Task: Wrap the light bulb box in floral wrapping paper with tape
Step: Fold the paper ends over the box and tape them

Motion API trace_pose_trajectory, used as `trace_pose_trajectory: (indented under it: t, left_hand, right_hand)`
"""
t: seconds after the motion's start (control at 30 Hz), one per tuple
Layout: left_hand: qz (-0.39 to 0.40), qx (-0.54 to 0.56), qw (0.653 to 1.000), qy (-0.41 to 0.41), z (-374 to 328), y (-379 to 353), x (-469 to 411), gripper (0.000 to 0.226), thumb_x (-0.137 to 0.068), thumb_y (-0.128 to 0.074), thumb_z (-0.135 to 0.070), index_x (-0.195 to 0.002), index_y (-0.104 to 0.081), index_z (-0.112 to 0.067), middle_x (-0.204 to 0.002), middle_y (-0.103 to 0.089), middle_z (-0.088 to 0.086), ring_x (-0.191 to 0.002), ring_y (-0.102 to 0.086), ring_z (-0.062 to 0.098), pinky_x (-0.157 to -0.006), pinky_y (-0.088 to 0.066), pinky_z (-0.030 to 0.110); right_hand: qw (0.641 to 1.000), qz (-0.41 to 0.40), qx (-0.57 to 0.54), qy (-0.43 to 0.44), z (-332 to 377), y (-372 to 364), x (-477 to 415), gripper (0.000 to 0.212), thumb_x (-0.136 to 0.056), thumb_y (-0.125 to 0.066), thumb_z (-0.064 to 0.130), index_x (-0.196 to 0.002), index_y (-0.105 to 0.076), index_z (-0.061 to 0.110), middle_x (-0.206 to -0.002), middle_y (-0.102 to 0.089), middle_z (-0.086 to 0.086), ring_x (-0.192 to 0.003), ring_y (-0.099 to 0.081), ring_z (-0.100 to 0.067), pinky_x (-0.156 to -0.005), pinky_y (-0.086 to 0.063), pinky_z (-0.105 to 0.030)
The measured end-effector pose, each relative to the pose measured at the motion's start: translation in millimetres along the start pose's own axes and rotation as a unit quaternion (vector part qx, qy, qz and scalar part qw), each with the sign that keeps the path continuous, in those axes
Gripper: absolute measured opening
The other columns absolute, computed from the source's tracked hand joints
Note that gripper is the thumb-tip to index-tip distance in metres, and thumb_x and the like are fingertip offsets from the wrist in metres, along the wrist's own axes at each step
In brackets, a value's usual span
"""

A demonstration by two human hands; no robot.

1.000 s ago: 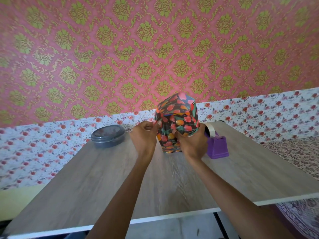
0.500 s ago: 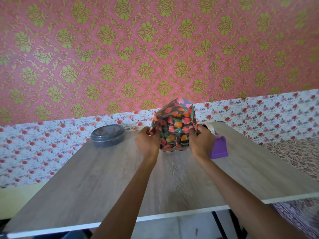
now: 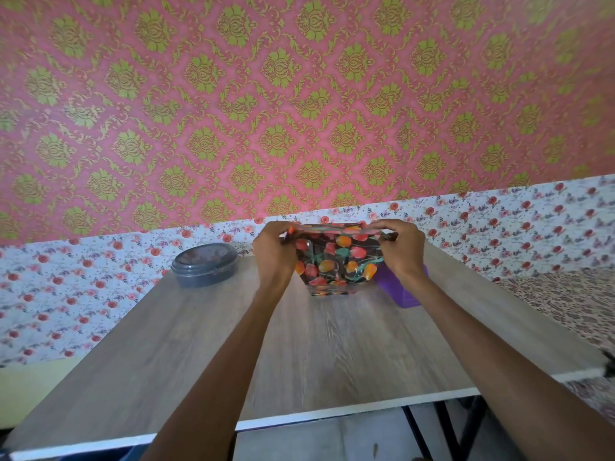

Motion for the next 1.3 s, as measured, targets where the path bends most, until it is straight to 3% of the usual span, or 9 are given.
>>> trace_pose_trajectory:
  t: [0.07,0.17,0.23,0.37,0.47,0.63,0.8,1.13,1.3]
  left_hand:
    - [0.001,-0.008,1.000,0.005,2.3,0.7,-1.4,0.039,-0.079,-0.052,0.017,-0.099,-0.075,-0.006,-0.103,-0.067,0.003,-0.094,-0.058,0.015,-0.073,-0.045,0.018]
    - [0.014,0.000,1.000,-0.005,7.5,-1.7,-2.5,0.044,-0.075,-0.049,0.022,-0.081,-0.074,-0.013,-0.093,-0.067,0.000,-0.089,-0.061,0.014,-0.063,-0.044,0.008]
    - [0.024,0.002,0.999,-0.021,10.3,-2.5,-3.0,0.041,-0.074,-0.053,0.022,-0.076,-0.068,-0.016,-0.087,-0.067,-0.001,-0.087,-0.063,0.015,-0.066,-0.049,0.014]
    - [0.053,-0.023,0.995,-0.079,10.1,-1.0,-4.6,0.036,-0.073,-0.062,0.018,-0.083,-0.066,-0.016,-0.087,-0.065,-0.004,-0.081,-0.060,0.006,-0.067,-0.050,0.015]
    - [0.081,-0.087,0.982,-0.150,9.0,-3.2,-3.2,0.031,-0.069,-0.068,0.017,-0.081,-0.071,-0.011,-0.093,-0.063,0.000,-0.081,-0.061,0.016,-0.067,-0.051,0.022]
    - [0.127,-0.257,0.889,-0.357,-8.7,-14.2,10.8,0.027,-0.071,-0.080,-0.003,-0.097,-0.071,-0.003,-0.114,-0.068,0.013,-0.104,-0.064,0.033,-0.075,-0.058,0.043]
    - [0.139,-0.299,0.831,-0.447,-0.3,-20.6,16.6,0.025,-0.080,-0.078,-0.018,-0.097,-0.067,-0.002,-0.102,-0.068,0.014,-0.097,-0.063,0.032,-0.085,-0.055,0.042]
    - [0.088,-0.355,0.765,-0.530,39.0,-27.7,57.1,0.022,-0.077,-0.080,-0.011,-0.096,-0.069,-0.011,-0.111,-0.068,0.009,-0.108,-0.056,0.032,-0.103,-0.039,0.048]
    - [0.148,-0.305,0.780,-0.527,65.9,-21.9,89.3,0.018,-0.086,-0.069,-0.013,-0.103,-0.070,-0.011,-0.121,-0.066,0.010,-0.111,-0.059,0.031,-0.105,-0.038,0.043]
  right_hand:
    - [1.000,0.021,-0.014,0.008,-1.6,2.4,-1.4,0.043,-0.076,-0.059,-0.020,-0.093,-0.079,0.014,-0.098,-0.075,0.001,-0.095,-0.064,-0.006,-0.077,-0.042,0.001]
    - [0.996,0.076,-0.025,0.044,-3.8,-0.5,-2.2,0.047,-0.072,-0.054,-0.025,-0.095,-0.077,0.009,-0.097,-0.074,-0.001,-0.099,-0.067,-0.015,-0.089,-0.052,-0.019]
    - [0.991,0.109,-0.024,0.070,-5.9,-4.4,-2.3,0.049,-0.070,-0.055,-0.026,-0.099,-0.073,0.010,-0.100,-0.072,0.000,-0.102,-0.067,-0.015,-0.089,-0.056,-0.032]
    - [0.982,0.127,0.027,0.140,-6.9,-6.6,-4.8,0.048,-0.070,-0.066,-0.020,-0.102,-0.070,0.016,-0.102,-0.073,0.002,-0.098,-0.069,-0.011,-0.081,-0.059,-0.035]
    - [0.965,0.123,0.080,0.216,-1.1,-3.6,-0.7,0.037,-0.072,-0.072,-0.012,-0.096,-0.072,0.016,-0.098,-0.075,0.001,-0.086,-0.071,-0.014,-0.072,-0.059,-0.037]
    - [0.917,0.114,0.217,0.316,7.6,-6.5,11.9,0.035,-0.066,-0.081,-0.008,-0.096,-0.071,0.007,-0.131,-0.063,-0.010,-0.111,-0.064,-0.030,-0.077,-0.060,-0.039]
    - [0.848,0.106,0.274,0.440,15.0,-7.8,21.6,0.040,-0.059,-0.081,-0.011,-0.096,-0.073,0.001,-0.112,-0.071,-0.014,-0.100,-0.068,-0.032,-0.083,-0.057,-0.038]
    - [0.791,0.136,0.364,0.472,-24.9,-18.3,55.6,0.033,-0.075,-0.055,-0.010,-0.101,-0.066,0.008,-0.128,-0.060,-0.011,-0.109,-0.061,-0.030,-0.083,-0.057,-0.041]
    - [0.805,0.197,0.358,0.429,-47.1,-16.9,77.6,0.043,-0.069,-0.069,-0.011,-0.106,-0.064,0.010,-0.134,-0.050,-0.010,-0.105,-0.060,-0.029,-0.073,-0.058,-0.043]
Point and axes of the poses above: each hand's wrist, its own x-axis away from the middle knuckle, its own y-axis out of the back of the hand, z = x × y, the point moved 6 cm from there along -x, towards the middle knuckle
